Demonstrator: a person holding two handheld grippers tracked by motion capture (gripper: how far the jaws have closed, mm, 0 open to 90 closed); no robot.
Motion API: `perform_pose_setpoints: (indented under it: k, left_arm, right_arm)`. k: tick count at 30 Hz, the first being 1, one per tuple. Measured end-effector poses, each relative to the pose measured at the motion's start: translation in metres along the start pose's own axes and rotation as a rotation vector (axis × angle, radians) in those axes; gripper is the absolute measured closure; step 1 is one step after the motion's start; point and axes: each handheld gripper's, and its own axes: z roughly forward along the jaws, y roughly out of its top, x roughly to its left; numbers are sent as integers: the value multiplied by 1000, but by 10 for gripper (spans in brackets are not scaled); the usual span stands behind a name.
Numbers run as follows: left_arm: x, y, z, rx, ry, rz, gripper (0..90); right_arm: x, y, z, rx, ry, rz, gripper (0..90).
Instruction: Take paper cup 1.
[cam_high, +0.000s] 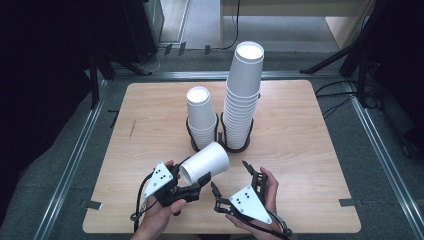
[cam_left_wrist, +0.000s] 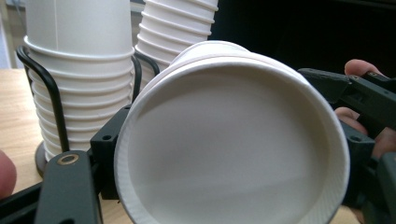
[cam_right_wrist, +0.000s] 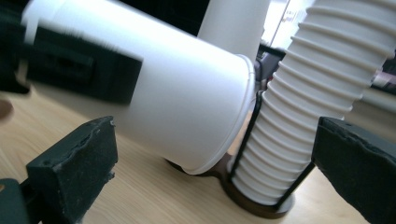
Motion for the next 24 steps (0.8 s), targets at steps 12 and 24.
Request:
perform_pose_setpoints:
  k: [12, 24]
  left_arm:
    - [-8, -5, 3, -44, 3, 32, 217]
    - [-15, -11, 5, -85, -1, 38, 218]
  right_arm:
    - [-18, 13, -4, 70, 52, 563, 0]
    - [-24, 10, -4, 108, 135, 951, 0]
